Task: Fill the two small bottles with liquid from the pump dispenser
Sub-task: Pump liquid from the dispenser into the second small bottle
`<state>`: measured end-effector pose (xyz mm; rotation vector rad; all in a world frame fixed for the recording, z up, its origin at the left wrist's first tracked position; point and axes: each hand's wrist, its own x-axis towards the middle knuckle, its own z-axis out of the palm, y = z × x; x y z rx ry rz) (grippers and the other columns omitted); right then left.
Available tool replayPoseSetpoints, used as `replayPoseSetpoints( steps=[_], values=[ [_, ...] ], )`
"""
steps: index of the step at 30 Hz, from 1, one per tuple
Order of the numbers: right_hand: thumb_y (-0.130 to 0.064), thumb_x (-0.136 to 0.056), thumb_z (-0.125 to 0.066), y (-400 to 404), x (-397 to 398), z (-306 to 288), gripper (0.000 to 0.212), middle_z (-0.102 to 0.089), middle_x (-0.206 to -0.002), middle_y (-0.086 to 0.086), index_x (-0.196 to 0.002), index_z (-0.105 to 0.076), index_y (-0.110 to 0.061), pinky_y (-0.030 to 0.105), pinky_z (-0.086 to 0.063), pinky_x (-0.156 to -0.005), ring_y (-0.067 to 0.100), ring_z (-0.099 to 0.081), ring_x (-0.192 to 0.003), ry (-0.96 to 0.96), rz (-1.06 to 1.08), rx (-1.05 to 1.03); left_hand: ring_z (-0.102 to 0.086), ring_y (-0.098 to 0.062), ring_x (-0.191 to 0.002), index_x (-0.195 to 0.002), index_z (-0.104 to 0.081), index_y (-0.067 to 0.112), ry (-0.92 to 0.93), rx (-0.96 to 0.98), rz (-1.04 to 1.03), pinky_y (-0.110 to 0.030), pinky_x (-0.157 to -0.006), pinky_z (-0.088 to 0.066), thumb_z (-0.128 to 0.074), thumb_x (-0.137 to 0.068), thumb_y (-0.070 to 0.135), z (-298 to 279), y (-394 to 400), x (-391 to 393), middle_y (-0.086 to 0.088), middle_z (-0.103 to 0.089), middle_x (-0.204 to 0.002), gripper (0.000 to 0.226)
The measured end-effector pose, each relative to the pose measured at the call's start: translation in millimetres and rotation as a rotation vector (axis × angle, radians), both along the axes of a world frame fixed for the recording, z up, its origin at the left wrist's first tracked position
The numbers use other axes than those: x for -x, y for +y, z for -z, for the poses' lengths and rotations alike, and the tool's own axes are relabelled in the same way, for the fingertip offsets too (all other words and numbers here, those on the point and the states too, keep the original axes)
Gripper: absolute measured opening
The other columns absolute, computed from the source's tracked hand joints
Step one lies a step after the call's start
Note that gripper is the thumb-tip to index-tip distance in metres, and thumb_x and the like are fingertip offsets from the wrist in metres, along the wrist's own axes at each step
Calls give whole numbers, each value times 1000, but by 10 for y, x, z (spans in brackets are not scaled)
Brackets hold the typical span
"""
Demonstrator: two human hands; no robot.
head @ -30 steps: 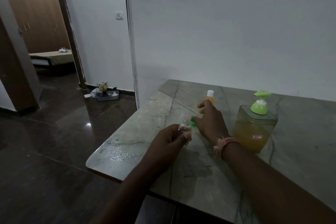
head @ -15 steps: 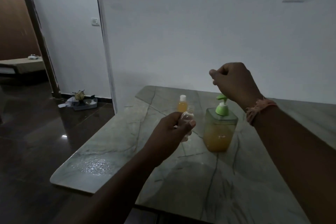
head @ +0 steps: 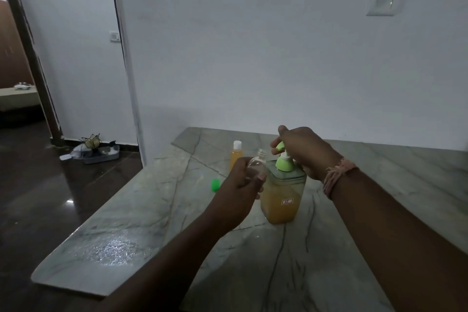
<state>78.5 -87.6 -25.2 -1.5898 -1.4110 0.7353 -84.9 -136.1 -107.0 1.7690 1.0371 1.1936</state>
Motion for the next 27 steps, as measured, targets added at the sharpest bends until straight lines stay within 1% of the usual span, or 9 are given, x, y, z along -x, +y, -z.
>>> replayPoseSetpoints(
  steps=[6, 7, 9, 11, 13, 15, 18, 22, 27],
  values=[
    [-45, -99, -43, 120, -9, -305, 47, -78, -91, 9, -95, -72, -8, 42, -55, -88, 25, -71, -84, 23, -10, 97, -66, -2, -91, -125, -51, 29, 106, -66, 0, -16, -68, -52, -54, -102, 31, 29, 24, 46, 10, -65, -105, 23],
    [-44, -101, -41, 154, 17, -333, 48, -77, -94, 11, -97, -71, -6, 39, -55, -84, 26, -70, -81, 28, -17, 126, -66, 0, -89, -125, -51, 29, 116, -72, -1, -16, -68, -52, -54, -102, 31, 27, 27, 47, 11, -65, -105, 23],
    [-42, -104, -39, 182, 84, -353, 51, -76, -97, 16, -102, -68, 0, 26, -57, -60, 25, -65, -70, 15, -35, 182, -65, 0, -88, -125, -50, 29, 129, -80, -6, -15, -68, -51, -54, -102, 31, 13, 27, 40, 12, -64, -104, 23],
    [-41, -105, -38, 164, 135, -333, 54, -71, -94, 18, -108, -65, 5, 16, -44, -37, 24, -59, -59, -8, -48, 247, -66, -2, -89, -125, -50, 29, 132, -83, -3, -17, -69, -52, -54, -102, 32, -7, 24, 33, 11, -64, -103, 24],
    [-40, -106, -35, 144, 146, -314, 55, -69, -91, 16, -109, -65, 5, 13, -41, -34, 23, -56, -53, -37, -68, 292, -66, -4, -89, -126, -50, 28, 133, -89, 6, -18, -70, -53, -54, -102, 32, -24, 31, 30, 9, -65, -103, 25],
    [-39, -107, -31, 144, 142, -319, 55, -69, -83, 9, -101, -69, 0, 15, -42, -40, 21, -59, -52, -136, -69, 299, -67, -4, -88, -128, -50, 26, 139, -83, 11, -16, -68, -53, -55, -102, 31, -50, 36, 27, 8, -66, -102, 26],
    [-36, -106, -27, 162, 132, -325, 57, -68, -82, 3, -94, -75, -6, 25, -42, -57, 22, -63, -68, -331, -66, 255, -67, -5, -88, -128, -50, 25, 142, -86, 17, -17, -69, -54, -55, -102, 30, -95, 43, 8, 8, -66, -102, 27],
    [-23, -108, -24, 118, 178, -366, 50, -64, -113, 15, -120, -67, 0, 31, -44, -80, 23, -53, -82, -482, -75, 210, -68, -8, -89, -127, -51, 23, 143, -110, 25, -20, -72, -55, -57, -101, 30, -137, 57, -11, 5, -67, -102, 28],
    [-14, -107, -26, 156, 193, -324, 43, -54, -137, 23, -132, -57, 1, 36, -44, -100, 37, -54, -123, -530, -64, 222, -67, -3, -82, -124, -53, 23, 137, -137, 30, -18, -69, -54, -58, -100, 32, -110, 121, 0, 9, -67, -95, 26]
  ],
)
